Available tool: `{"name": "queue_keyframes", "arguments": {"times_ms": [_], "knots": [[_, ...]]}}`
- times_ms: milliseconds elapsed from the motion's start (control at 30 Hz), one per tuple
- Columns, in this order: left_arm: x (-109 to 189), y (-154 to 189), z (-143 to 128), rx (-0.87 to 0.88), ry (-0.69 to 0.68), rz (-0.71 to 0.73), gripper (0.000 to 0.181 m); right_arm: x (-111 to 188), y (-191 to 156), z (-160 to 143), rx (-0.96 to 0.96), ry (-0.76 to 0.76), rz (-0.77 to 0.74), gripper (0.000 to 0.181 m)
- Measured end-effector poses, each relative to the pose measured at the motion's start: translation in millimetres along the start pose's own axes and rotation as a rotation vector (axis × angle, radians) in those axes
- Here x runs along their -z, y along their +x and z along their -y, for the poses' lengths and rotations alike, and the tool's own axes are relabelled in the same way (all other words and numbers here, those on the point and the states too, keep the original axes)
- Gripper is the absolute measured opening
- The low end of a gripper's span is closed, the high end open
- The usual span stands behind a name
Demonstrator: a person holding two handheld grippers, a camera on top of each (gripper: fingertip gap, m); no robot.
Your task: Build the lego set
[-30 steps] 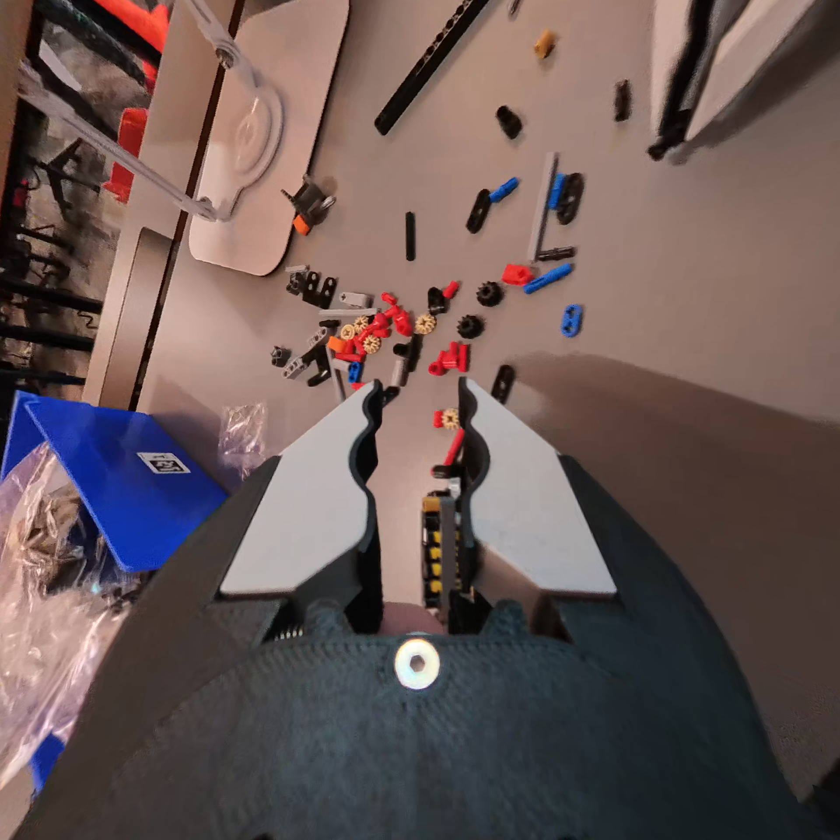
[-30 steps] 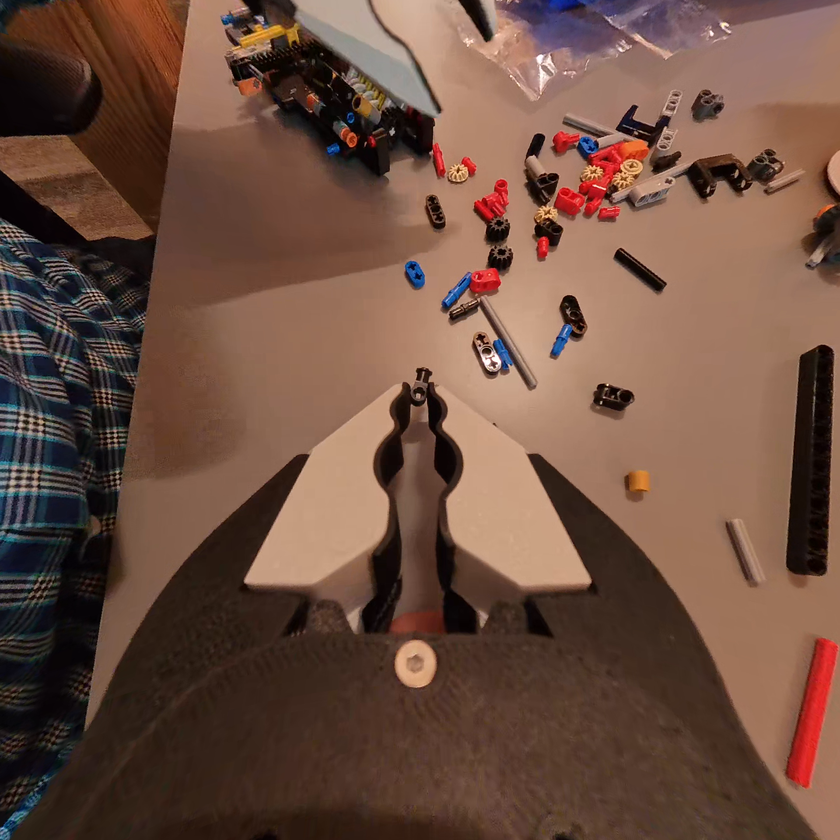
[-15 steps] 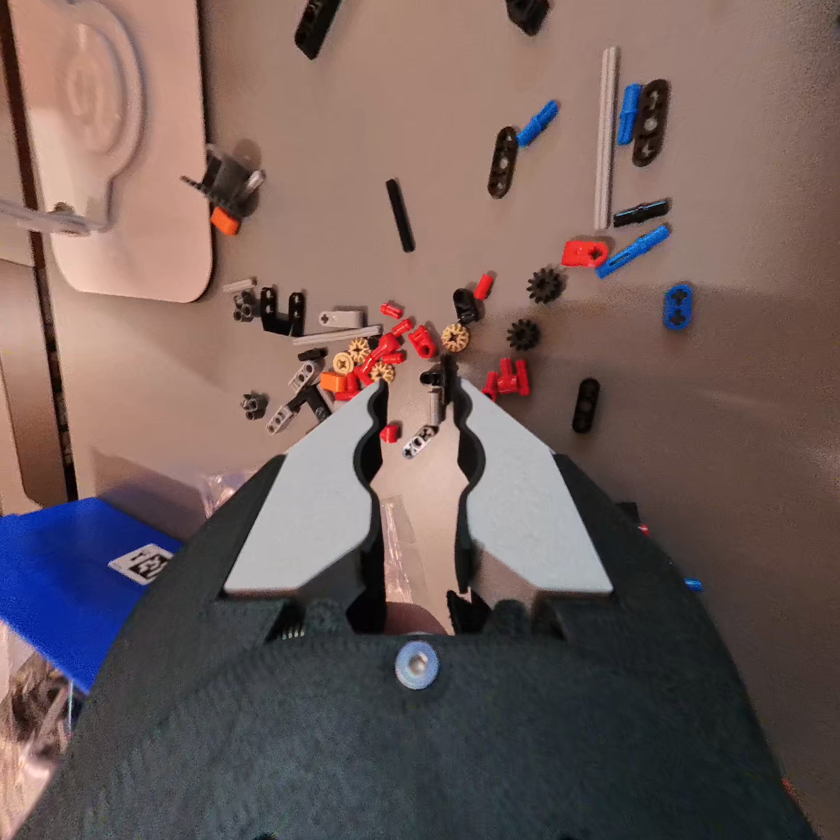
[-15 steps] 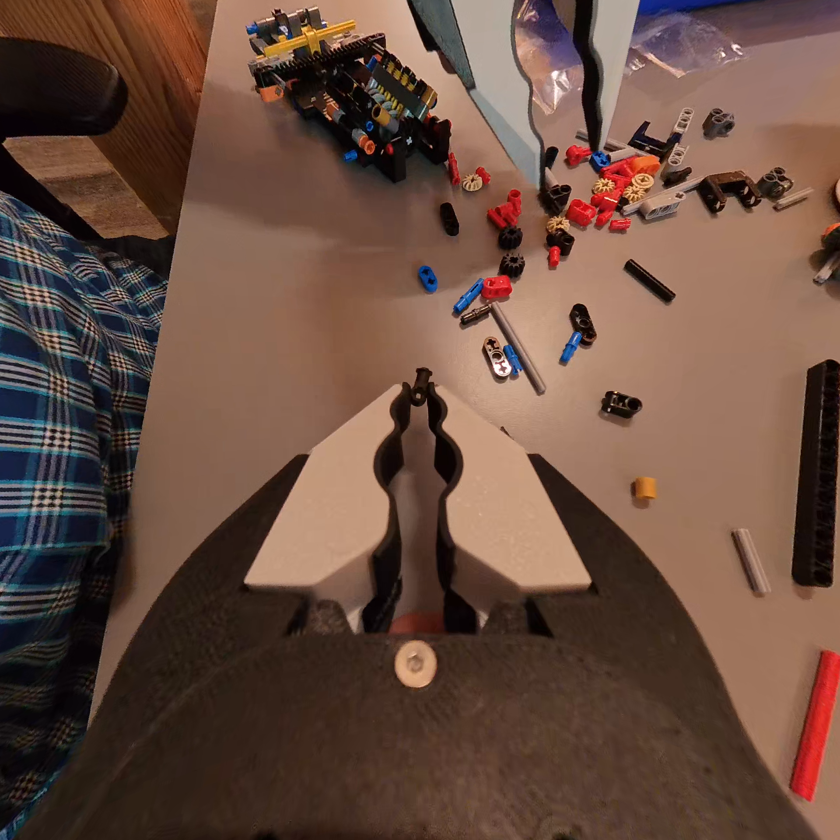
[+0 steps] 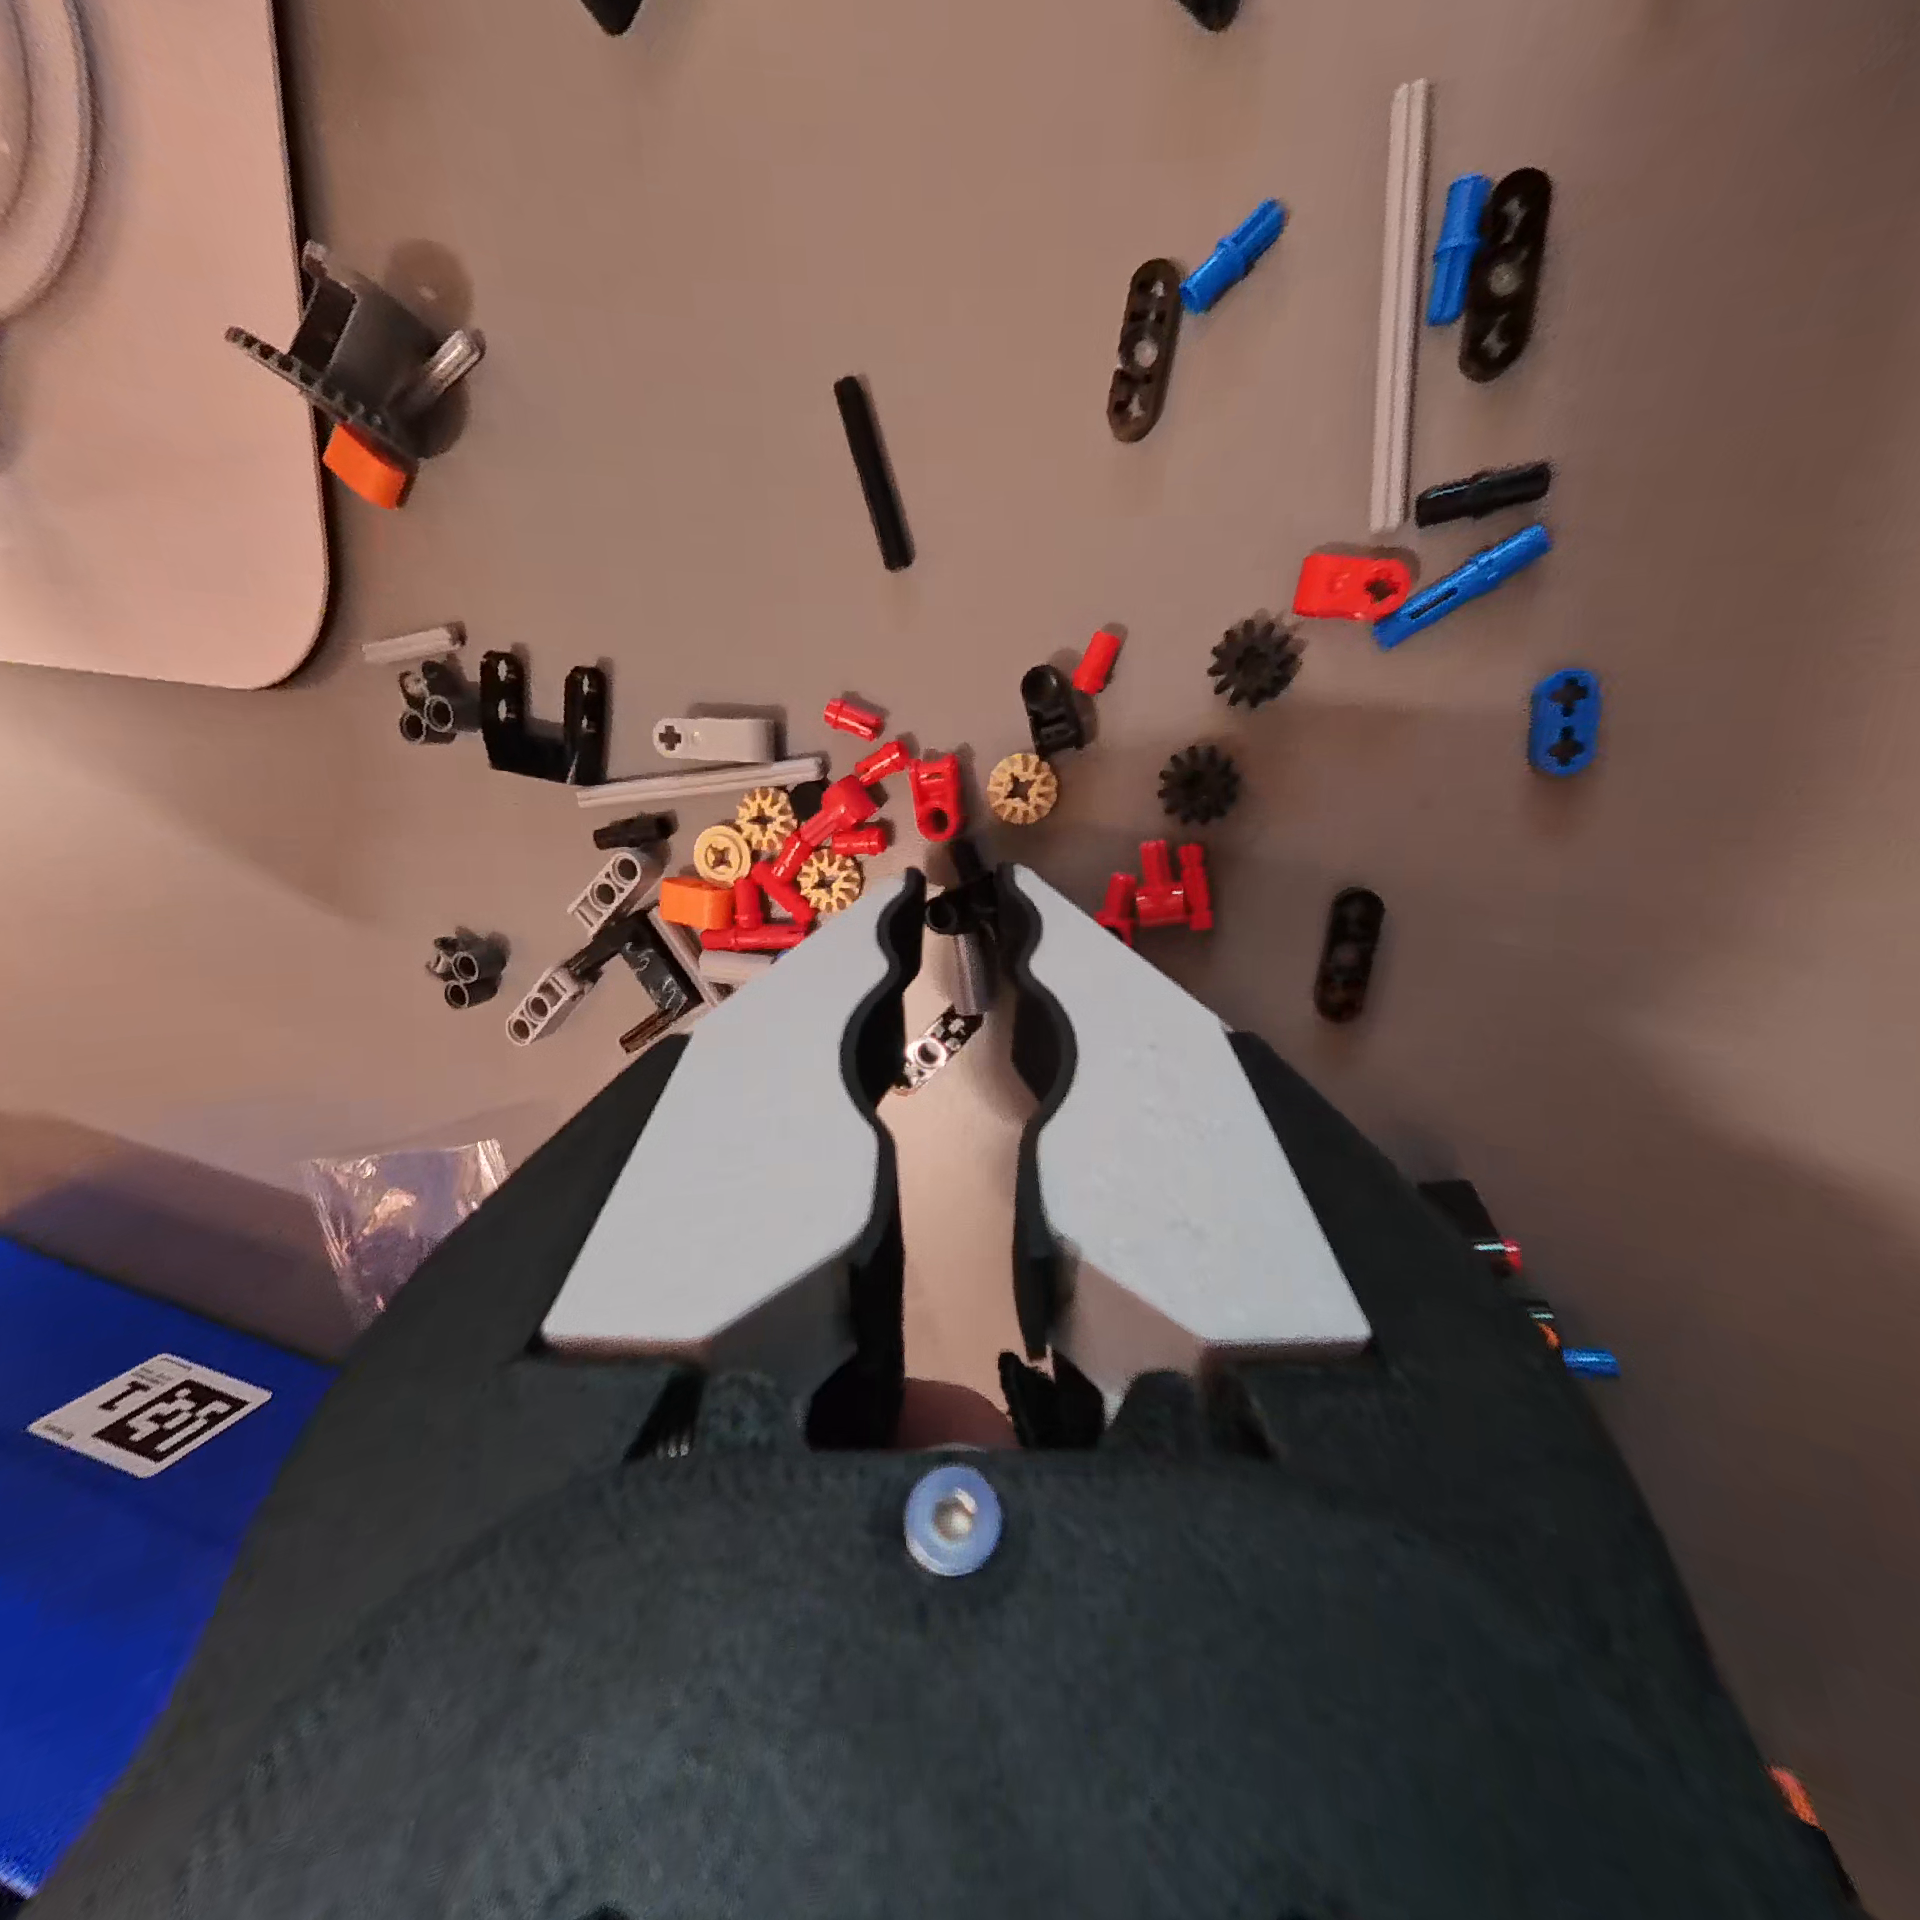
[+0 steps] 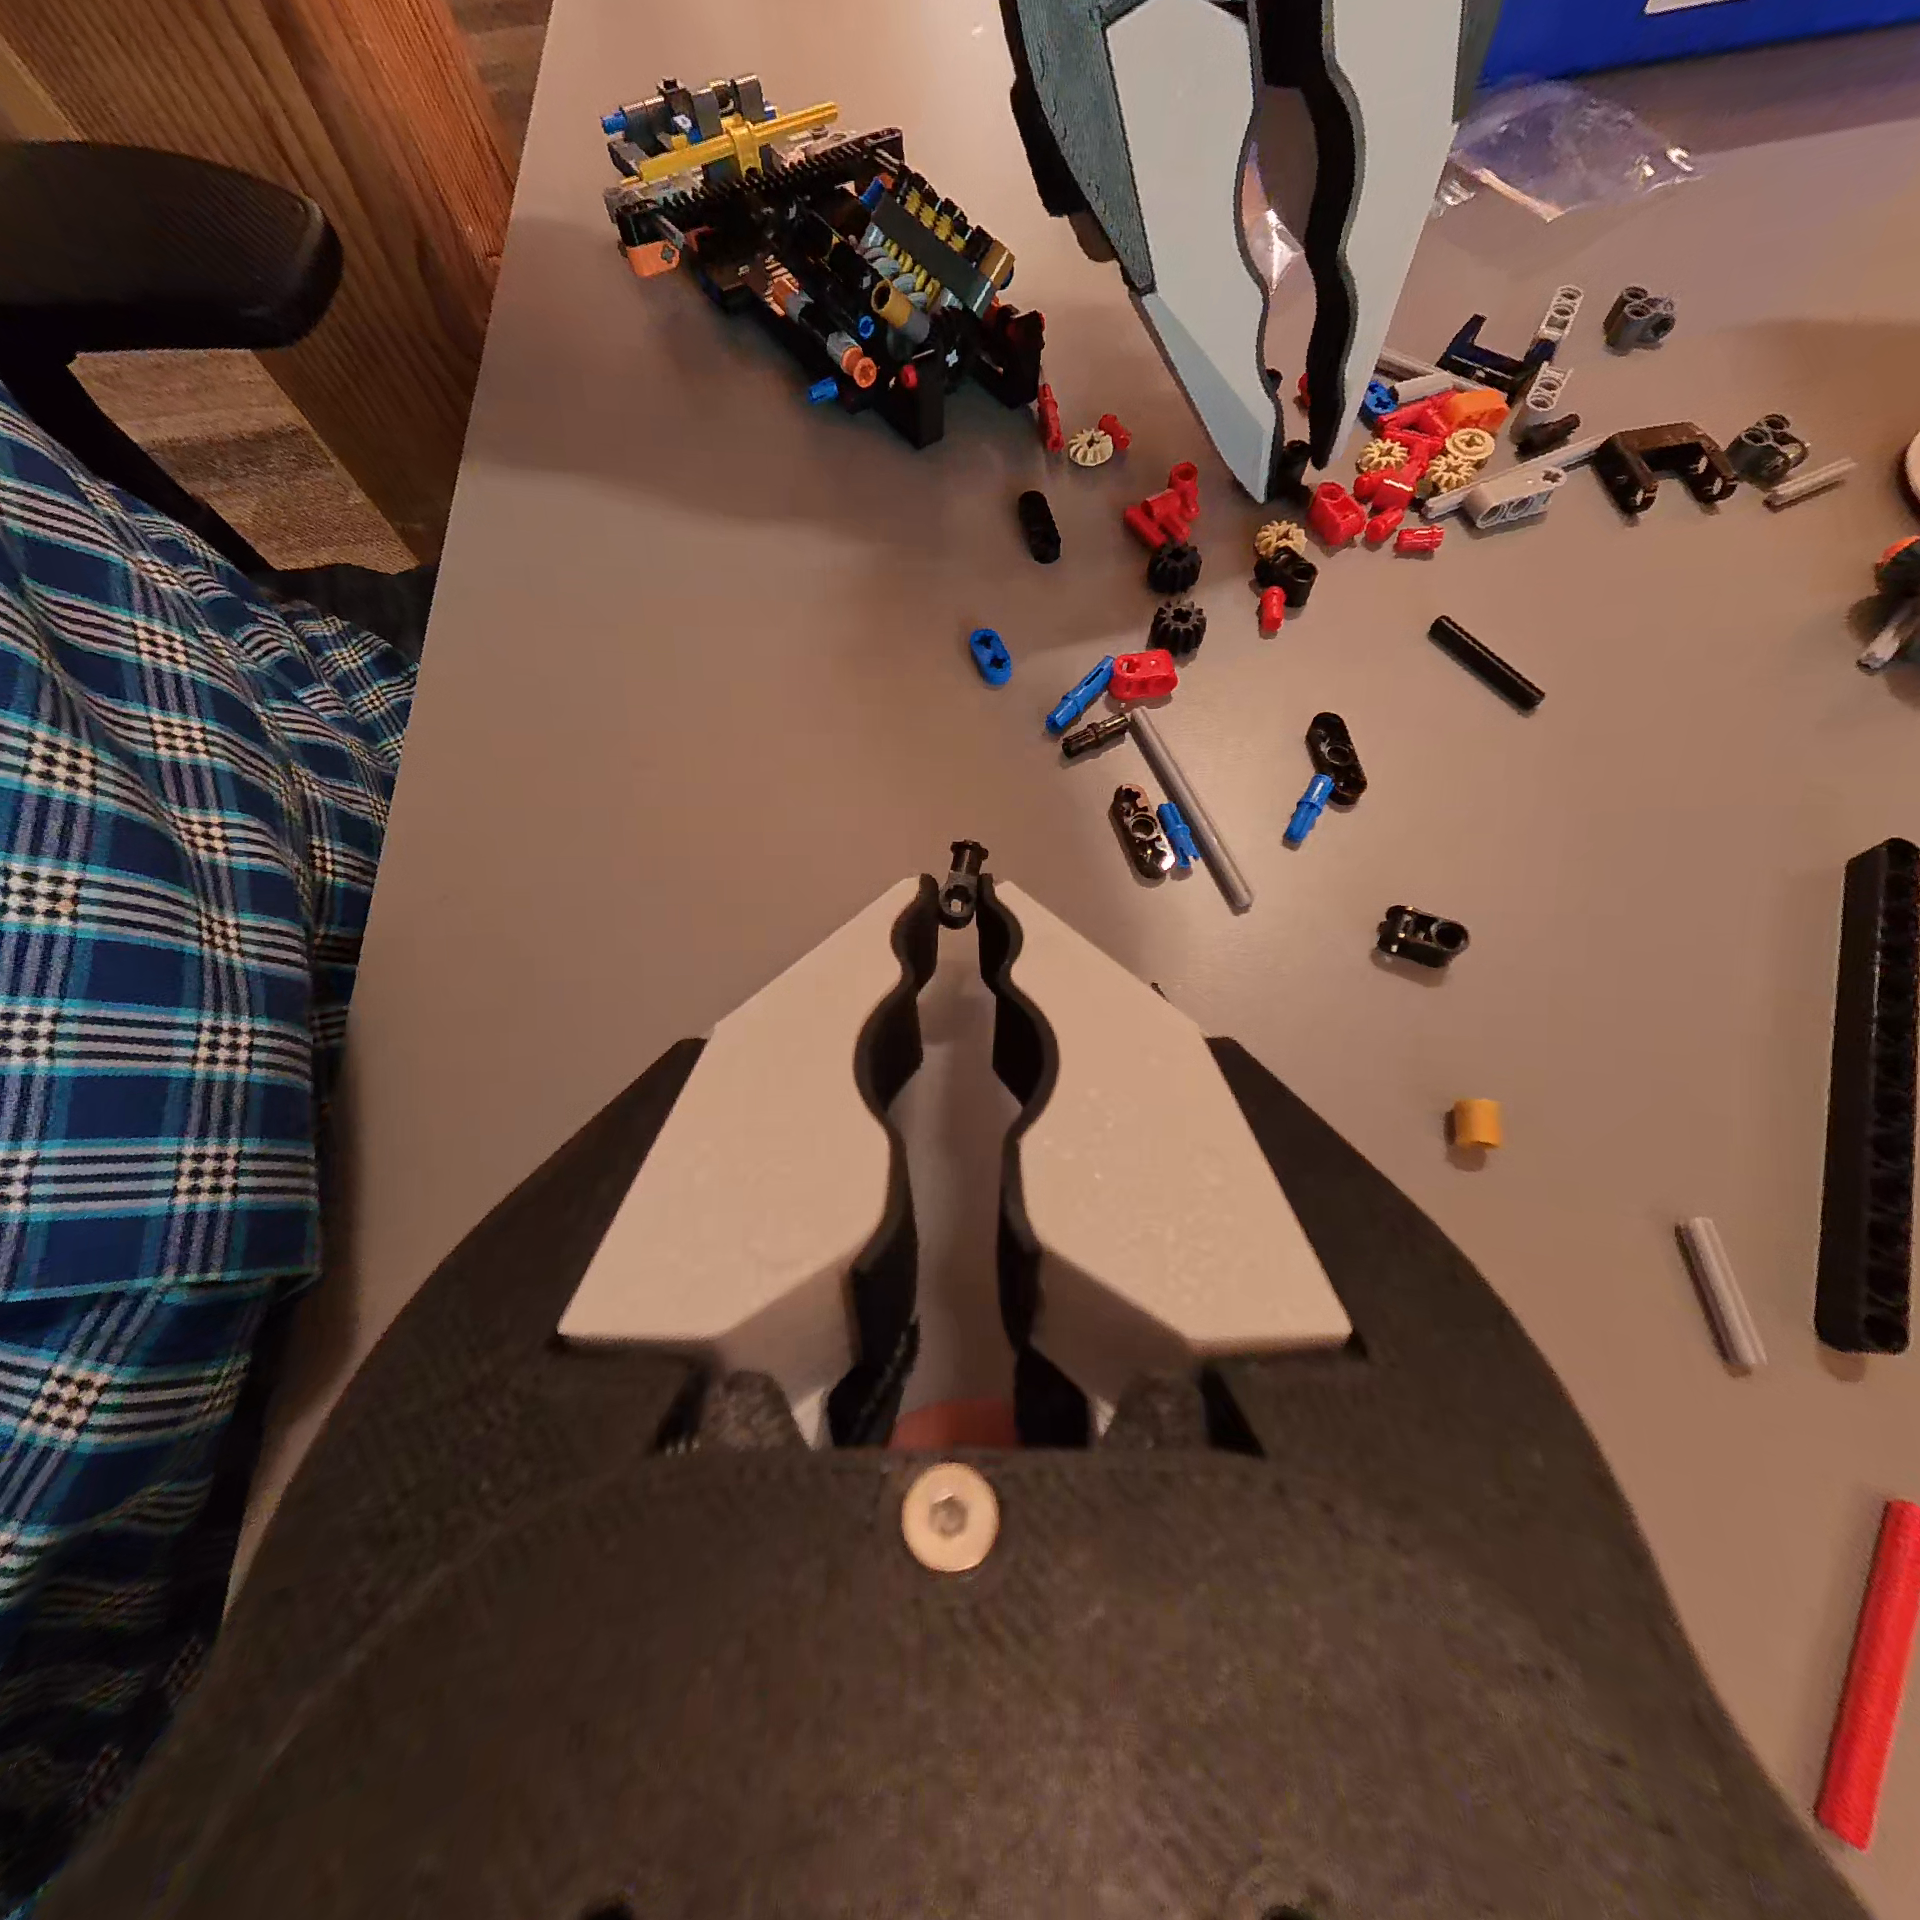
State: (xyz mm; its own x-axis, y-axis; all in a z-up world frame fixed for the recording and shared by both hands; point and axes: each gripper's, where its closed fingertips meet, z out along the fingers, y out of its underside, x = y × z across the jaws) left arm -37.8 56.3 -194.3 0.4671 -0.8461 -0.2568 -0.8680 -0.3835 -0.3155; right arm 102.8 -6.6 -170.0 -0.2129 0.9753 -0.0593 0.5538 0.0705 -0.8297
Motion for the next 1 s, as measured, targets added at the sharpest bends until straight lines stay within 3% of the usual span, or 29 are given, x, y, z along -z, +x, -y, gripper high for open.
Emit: {"name": "queue_keyframes", "arguments": {"times_ms": [400,633,833,1000], "knots": [[11,2,-1,0.030,0.049,0.084,0.005,-5,4,-11,0.074,-0.074,-0.078,0.008],[29,10,12,0.065,0.165,0.099,0.005,-2,6,-7,0.071,-0.060,-0.102,0.017],[66,23,53,0.189,0.458,0.070,0.004,3,14,33,-0.015,0.097,-0.109,0.017],[85,31,72,-0.021,0.443,0.324,0.005,6,28,69,-0.253,0.275,-0.047,0.014]]}}
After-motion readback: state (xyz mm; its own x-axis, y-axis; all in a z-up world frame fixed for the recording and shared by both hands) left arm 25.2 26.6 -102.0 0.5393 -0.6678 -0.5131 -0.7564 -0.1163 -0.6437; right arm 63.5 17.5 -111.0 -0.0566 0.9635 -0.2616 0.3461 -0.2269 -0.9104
